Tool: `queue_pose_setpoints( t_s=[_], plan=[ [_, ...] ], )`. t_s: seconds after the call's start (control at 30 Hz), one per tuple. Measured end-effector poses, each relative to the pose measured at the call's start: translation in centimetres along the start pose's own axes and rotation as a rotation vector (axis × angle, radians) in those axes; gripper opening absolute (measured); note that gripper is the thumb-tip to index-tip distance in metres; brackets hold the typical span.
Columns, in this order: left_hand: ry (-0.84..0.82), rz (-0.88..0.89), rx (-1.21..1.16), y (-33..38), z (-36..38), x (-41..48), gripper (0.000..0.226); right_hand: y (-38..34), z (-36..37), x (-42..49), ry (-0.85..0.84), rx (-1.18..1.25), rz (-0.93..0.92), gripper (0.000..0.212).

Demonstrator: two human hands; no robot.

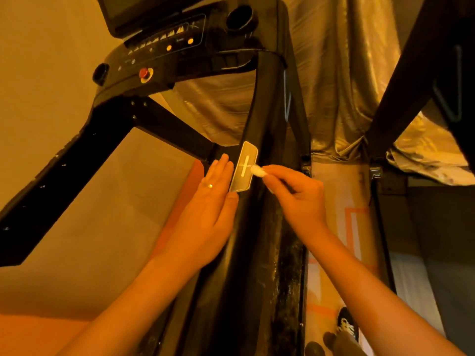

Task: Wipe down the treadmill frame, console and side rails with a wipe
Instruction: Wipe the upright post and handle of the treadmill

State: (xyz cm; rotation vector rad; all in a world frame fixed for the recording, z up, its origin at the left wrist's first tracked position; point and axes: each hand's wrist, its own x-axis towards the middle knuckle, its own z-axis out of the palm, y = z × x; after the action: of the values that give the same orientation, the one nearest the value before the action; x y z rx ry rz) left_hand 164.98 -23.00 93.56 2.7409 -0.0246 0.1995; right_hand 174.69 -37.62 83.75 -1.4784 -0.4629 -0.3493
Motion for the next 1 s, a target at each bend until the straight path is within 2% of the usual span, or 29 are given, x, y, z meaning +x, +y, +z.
queue_pose_setpoints(
  t_s=[0.07,0.13,0.4,0.53,0.67,0.87,0.97,1.0],
  plan=[
    [-0.031,-0.02,0.017,-0.4,0.1,1.9,0.049,1.1,-0.1,2.6,0.072,0.087,0.14,0.017],
    [-0.07,-0.03,0.043,-0.8,0.3,4.1,0.051,2.7,-0.2,5.7,0.118,0.139,0.203,0.012],
    [-0.193,-0.026,0.149,-0.3,1.9,14.4,0.058,9.7,0.3,19.8,0.277,0.098,0.233,0.021],
    [-0.21,-0.01,0.213,0.3,2.8,19.2,0.06,13.1,1.1,25.9,0.298,0.095,0.242,0.008],
    [-0.189,-0.033,0.227,0.3,3.5,23.0,0.062,15.4,1.6,30.4,0.356,0.15,0.255,0.01],
    [-0.155,-0.06,0.241,0.2,4.2,25.3,0.064,17.0,2.0,33.0,0.323,0.135,0.224,0.011],
    [-0.155,-0.061,0.228,0.1,4.3,25.4,0.064,16.8,1.9,33.0,0.248,0.089,0.212,0.01],
    [-0.154,-0.061,0.227,0.1,4.3,25.4,0.064,16.9,1.6,33.0,0.206,0.058,0.184,0.019]
  ],
)
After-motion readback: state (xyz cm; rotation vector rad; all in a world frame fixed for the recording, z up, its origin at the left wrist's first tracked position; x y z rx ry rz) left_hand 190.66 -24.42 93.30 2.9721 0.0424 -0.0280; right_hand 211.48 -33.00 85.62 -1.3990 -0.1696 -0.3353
